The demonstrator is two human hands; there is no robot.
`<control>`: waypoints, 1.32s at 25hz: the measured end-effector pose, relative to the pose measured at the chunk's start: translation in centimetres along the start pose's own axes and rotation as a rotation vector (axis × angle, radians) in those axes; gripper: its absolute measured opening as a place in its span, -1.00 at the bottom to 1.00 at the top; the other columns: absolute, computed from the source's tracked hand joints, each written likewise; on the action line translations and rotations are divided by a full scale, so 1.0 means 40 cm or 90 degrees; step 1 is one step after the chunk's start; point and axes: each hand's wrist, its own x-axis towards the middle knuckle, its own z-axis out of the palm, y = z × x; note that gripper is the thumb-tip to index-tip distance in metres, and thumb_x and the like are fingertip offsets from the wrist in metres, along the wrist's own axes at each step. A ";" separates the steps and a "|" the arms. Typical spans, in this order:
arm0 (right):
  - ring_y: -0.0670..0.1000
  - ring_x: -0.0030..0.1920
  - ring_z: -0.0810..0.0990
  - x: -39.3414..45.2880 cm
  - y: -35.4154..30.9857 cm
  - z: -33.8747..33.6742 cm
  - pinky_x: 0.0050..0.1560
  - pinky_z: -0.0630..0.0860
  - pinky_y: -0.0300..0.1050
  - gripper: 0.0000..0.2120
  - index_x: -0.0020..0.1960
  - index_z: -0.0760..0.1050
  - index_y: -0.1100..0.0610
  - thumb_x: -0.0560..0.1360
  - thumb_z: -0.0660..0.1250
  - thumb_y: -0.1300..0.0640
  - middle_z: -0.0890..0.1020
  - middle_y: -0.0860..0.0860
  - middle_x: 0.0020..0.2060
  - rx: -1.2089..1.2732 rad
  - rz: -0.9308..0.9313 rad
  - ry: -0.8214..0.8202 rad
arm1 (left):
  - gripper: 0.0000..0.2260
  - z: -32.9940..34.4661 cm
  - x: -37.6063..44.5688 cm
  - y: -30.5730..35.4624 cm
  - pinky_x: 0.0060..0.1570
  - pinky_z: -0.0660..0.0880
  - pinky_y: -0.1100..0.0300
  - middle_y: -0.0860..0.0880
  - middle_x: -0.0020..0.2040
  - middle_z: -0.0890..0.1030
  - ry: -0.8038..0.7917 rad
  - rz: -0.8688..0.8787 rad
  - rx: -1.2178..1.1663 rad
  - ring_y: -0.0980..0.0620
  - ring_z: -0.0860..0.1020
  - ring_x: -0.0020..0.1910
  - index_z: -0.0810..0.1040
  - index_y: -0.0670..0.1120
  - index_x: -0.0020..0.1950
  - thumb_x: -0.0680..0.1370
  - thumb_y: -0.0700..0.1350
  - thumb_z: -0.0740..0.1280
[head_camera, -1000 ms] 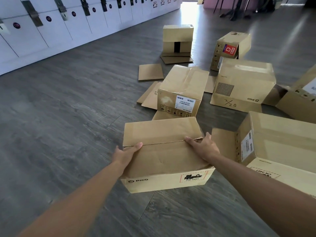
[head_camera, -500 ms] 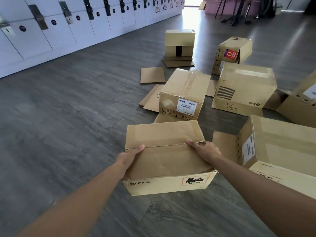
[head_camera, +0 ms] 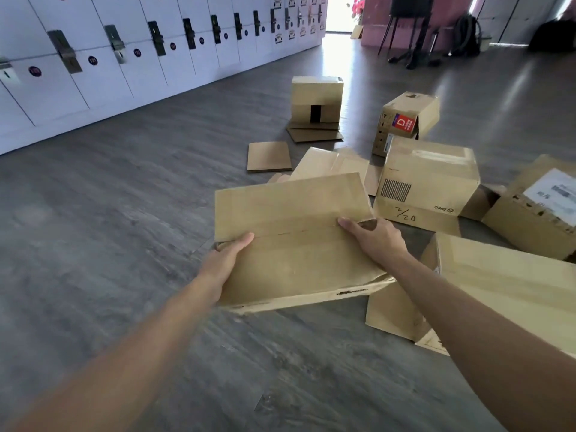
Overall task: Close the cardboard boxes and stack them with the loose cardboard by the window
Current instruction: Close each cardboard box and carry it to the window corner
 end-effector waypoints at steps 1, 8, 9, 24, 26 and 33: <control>0.07 0.00 0.54 0.009 -0.052 -0.040 -0.05 0.45 -0.05 -0.22 0.21 0.53 0.03 0.29 0.31 -0.55 0.56 -0.03 -0.02 -0.002 -0.018 0.025 | -0.34 0.002 -0.006 0.062 0.11 0.47 0.03 0.01 0.18 0.59 0.009 0.022 -0.007 -0.01 0.56 0.05 0.54 0.02 0.26 0.27 0.31 0.57; 0.05 0.08 0.57 -0.090 -0.501 -0.484 0.06 0.52 0.00 -0.23 0.16 0.50 0.01 0.22 0.36 -0.55 0.59 -0.06 0.01 0.090 -0.012 0.051 | -0.16 -0.042 -0.296 0.649 0.00 0.47 0.07 0.14 0.08 0.60 0.038 0.070 0.003 0.04 0.57 0.07 0.53 0.16 0.18 -0.01 0.49 0.52; 0.04 0.08 0.57 -0.110 -0.572 -0.548 0.07 0.53 -0.01 -0.24 0.18 0.51 0.02 0.24 0.38 -0.53 0.60 -0.06 0.02 0.100 -0.019 0.057 | -0.17 -0.053 -0.351 0.731 0.05 0.48 0.04 0.12 0.10 0.60 0.036 0.068 0.009 0.01 0.57 0.10 0.51 0.17 0.17 -0.01 0.50 0.52; 0.16 0.11 0.58 -0.455 -1.512 -1.106 0.04 0.50 0.02 -0.26 0.08 0.50 -0.01 0.23 0.29 -0.59 0.61 0.00 0.01 0.110 -0.073 0.142 | -0.58 -0.444 -0.918 1.688 -0.14 0.37 0.34 0.29 -0.04 0.55 0.032 0.220 0.025 0.33 0.47 -0.06 0.51 0.15 0.08 0.35 0.32 0.50; 0.12 0.06 0.58 -0.477 -1.587 -1.073 0.08 0.53 0.06 -0.30 0.05 0.50 -0.03 0.23 0.30 -0.59 0.61 -0.03 -0.06 0.126 -0.079 0.146 | -0.57 -0.512 -0.918 1.729 -0.14 0.37 0.36 0.29 -0.02 0.59 0.022 0.240 0.026 0.34 0.50 -0.02 0.57 0.13 0.05 0.32 0.34 0.50; 0.07 -0.01 0.56 -0.352 -1.758 -0.996 0.08 0.53 0.06 -0.45 -0.06 0.44 -0.10 0.27 0.34 -0.54 0.52 -0.21 -0.21 0.136 -0.074 0.179 | -0.29 -0.583 -0.711 1.887 0.07 0.47 0.29 0.16 0.06 0.66 -0.022 0.272 0.004 0.20 0.59 0.09 0.62 0.06 0.14 0.11 0.42 0.52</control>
